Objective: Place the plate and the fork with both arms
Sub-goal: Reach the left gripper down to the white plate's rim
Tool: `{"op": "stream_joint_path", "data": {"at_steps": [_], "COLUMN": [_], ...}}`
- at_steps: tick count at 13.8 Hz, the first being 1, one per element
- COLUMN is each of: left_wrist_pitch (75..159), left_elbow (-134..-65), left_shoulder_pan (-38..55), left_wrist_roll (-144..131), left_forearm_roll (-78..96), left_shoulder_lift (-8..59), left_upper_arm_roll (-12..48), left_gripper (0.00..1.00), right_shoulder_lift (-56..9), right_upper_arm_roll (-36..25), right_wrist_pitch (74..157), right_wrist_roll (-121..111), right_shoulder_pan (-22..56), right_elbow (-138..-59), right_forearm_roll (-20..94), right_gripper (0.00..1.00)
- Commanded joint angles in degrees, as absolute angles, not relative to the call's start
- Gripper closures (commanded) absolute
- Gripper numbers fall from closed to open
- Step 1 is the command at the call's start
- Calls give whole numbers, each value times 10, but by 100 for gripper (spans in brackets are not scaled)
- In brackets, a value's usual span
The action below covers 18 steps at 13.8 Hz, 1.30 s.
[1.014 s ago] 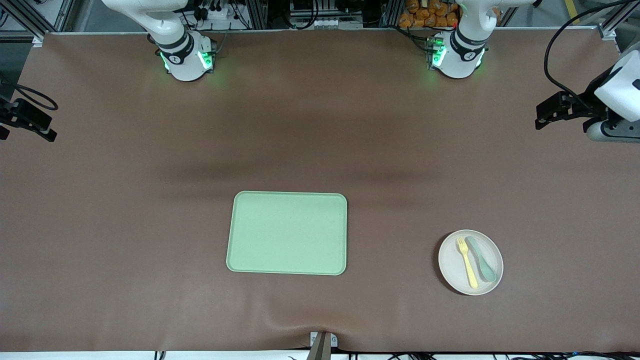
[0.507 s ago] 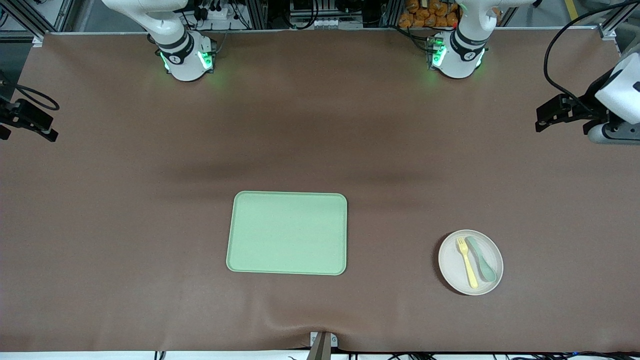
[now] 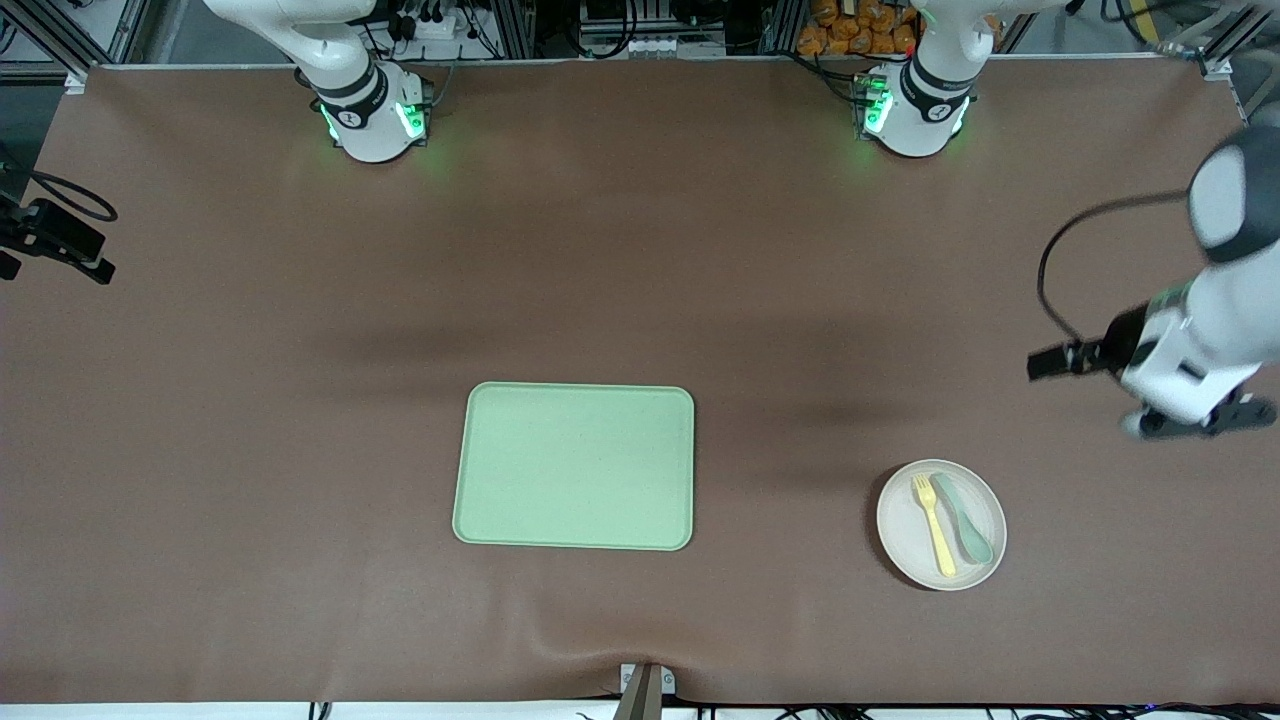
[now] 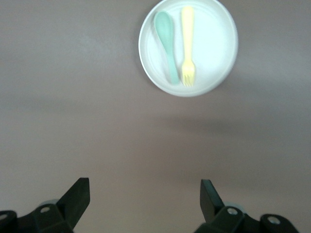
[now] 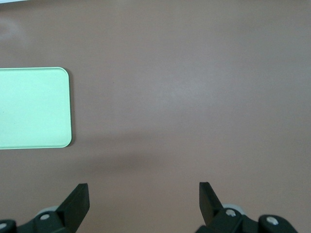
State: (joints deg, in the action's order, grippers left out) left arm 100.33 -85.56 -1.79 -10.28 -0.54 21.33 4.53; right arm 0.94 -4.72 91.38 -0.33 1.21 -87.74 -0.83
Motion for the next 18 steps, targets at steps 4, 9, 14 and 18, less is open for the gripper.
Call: {"op": "stream_joint_path", "data": {"at_steps": [4,9,14,18], "left_wrist_pitch": [1121,1248,1323,1355], "left_elbow": [-805,-802,-802,-805], "left_shoulder_pan": [-45,-61,-57,-54], "left_wrist_roll": [-97,-68,-79,-78], "left_forearm_roll": [-5,-40,-36,-36], "left_shoulder_lift": [366,431,474,497], "left_upper_arm_roll": [44,33,33,33], "left_gripper": [0,0,0,0], "right_shoulder_lift": [7,5,4,4], "right_upper_arm_roll": [-42,-42,-43,-43], "right_wrist_pitch": [911,911,910,910], "right_wrist_roll": [-5,-7,-7,-7], "right_shoulder_pan": [4,2,3,3], "right_elbow": [-870,-873,-872,-872], "right_forearm_roll": [-8,7,12,12], "right_gripper": [0,0,0,0]}}
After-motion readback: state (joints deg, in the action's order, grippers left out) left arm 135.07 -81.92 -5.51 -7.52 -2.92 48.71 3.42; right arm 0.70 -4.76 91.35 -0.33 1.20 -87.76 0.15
